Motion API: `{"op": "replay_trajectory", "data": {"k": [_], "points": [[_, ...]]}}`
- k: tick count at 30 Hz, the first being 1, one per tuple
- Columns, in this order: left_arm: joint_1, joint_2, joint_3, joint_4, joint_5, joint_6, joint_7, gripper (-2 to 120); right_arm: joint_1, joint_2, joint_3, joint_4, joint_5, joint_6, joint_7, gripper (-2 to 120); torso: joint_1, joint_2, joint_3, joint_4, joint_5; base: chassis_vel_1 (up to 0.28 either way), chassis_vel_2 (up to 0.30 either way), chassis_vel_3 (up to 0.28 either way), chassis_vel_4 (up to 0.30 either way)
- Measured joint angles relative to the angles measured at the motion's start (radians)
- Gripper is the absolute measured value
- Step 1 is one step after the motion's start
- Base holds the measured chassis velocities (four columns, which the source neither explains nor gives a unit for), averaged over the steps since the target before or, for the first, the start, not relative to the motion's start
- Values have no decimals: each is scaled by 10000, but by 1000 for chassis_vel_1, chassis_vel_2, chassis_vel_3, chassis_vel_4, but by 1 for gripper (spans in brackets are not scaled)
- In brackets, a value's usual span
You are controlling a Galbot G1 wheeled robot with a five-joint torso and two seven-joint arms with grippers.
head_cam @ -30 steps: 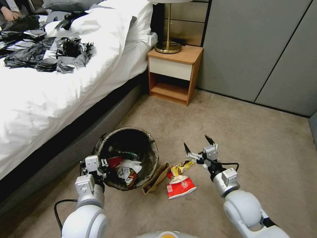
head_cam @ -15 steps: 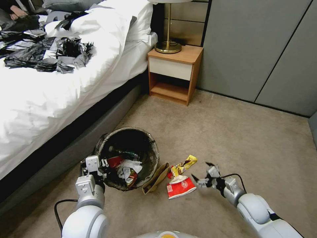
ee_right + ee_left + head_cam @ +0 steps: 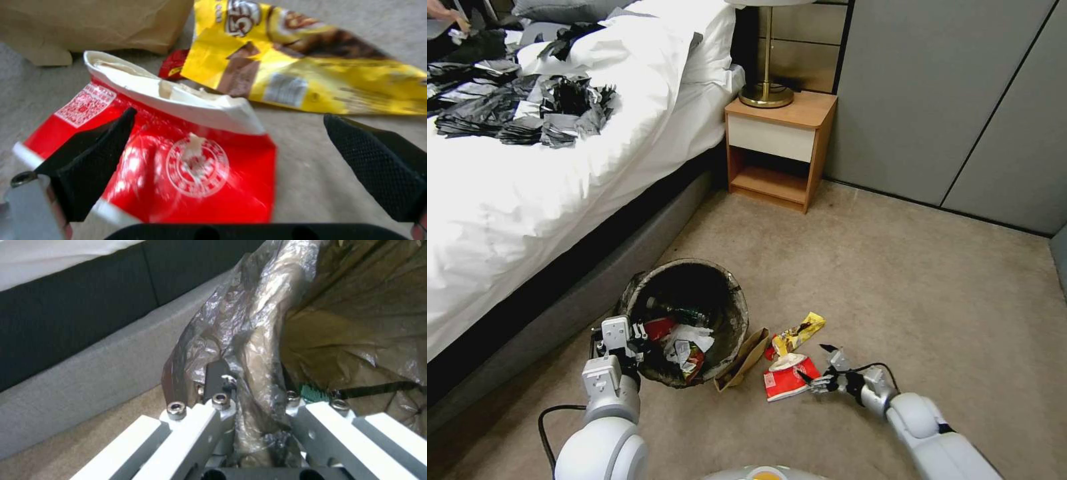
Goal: Pick up the trash bin, then pick up the garbage from the floor and place it into the trash bin.
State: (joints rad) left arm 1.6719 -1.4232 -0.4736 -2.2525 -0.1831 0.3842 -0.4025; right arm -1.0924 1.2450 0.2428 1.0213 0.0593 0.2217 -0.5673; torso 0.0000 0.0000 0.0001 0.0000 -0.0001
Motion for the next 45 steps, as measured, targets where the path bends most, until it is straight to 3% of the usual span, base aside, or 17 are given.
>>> {"op": "replay_trajectory", "data": {"k": [15,18,24,31,36,38,45], "points": [[-105,-17,-9,132,-14,69,0,1,877,665,-97,-1652,-585,479,247,100,0,0,-1,0,1,0,0,0,0],[-136,-31,-11,159,-25,84,0,1,975,707,-116,-1838,-635,566,308,94,0,0,-1,0,0,0,0,0,0],[-216,-33,-13,231,-51,101,-3,1,1029,723,-143,-1942,-643,671,379,75,0,0,-1,-1,0,0,0,0,0],[-314,-12,-11,322,-108,125,-6,1,1087,755,-171,-2011,-643,780,448,43,0,0,-1,-1,0,0,0,0,0],[-342,-6,-11,358,-126,128,-9,1,1119,789,-179,-2087,-652,852,454,30,0,0,-1,0,0,0,0,0,0],[-366,-4,-10,387,-141,131,-10,1,1132,805,-179,-2108,-653,887,461,18,0,0,-1,-1,0,0,0,0,0],[-376,12,-9,417,-154,133,-14,1,1121,798,-178,-2125,-667,974,464,0,0,0,-1,0,2,0,0,0,0]]}}
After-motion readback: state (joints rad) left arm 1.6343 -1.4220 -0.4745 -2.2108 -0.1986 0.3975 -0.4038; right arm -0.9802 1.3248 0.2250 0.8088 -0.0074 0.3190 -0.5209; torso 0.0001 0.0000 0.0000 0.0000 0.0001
